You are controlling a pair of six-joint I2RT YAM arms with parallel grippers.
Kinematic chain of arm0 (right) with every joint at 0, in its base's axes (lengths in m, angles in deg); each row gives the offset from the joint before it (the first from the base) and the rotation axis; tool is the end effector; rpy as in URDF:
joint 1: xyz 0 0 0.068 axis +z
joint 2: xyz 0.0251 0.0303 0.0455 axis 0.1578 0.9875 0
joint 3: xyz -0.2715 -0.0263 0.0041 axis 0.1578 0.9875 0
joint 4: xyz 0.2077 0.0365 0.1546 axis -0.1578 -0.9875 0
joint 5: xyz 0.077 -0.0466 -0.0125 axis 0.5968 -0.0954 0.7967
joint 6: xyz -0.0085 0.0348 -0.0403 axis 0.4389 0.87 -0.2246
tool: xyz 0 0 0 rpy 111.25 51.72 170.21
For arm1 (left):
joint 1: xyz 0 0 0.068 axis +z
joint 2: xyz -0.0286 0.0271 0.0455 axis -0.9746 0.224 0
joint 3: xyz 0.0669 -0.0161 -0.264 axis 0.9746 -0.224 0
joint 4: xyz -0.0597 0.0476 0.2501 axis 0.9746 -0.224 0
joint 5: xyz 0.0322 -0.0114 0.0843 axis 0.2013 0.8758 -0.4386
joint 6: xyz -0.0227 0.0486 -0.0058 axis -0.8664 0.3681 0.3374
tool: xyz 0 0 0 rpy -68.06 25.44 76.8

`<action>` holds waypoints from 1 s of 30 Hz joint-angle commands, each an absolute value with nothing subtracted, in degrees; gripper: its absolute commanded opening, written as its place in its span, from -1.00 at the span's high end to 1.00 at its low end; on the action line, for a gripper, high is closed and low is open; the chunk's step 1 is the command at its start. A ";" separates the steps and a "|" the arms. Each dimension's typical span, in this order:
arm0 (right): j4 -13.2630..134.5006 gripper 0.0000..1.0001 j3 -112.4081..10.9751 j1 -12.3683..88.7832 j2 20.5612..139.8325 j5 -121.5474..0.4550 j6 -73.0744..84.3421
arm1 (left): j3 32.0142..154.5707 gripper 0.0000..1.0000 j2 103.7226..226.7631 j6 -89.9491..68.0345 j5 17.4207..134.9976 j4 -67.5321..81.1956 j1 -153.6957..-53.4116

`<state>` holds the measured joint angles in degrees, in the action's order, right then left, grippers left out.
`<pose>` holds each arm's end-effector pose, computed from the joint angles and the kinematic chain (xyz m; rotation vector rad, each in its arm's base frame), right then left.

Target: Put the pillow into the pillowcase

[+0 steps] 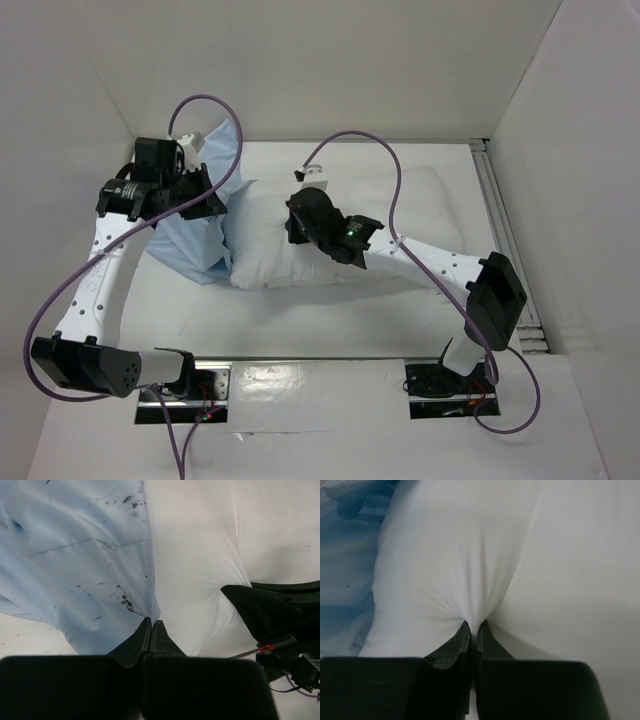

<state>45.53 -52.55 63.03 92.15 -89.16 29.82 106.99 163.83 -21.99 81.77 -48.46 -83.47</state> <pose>0.2326 0.2979 0.3135 -0.2040 2.1081 0.5131 0.2536 -0.0370 0.4046 -0.2011 2.3168 -0.5357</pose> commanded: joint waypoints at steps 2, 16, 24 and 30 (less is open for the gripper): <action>50.32 1.00 -55.85 62.52 89.30 -90.42 29.76 | 106.82 1.00 162.87 -21.09 83.50 -48.18 -83.56; 50.84 1.00 -57.44 58.48 89.29 -86.48 28.70 | 108.04 1.00 163.40 -20.56 84.03 -49.24 -83.56; 50.84 1.00 -60.16 52.42 94.21 -77.16 31.60 | 109.98 1.00 163.93 -20.03 85.17 -50.99 -83.56; 53.13 1.00 -59.11 50.13 94.74 -73.37 32.75 | 110.50 1.00 163.93 -19.50 85.17 -51.52 -83.56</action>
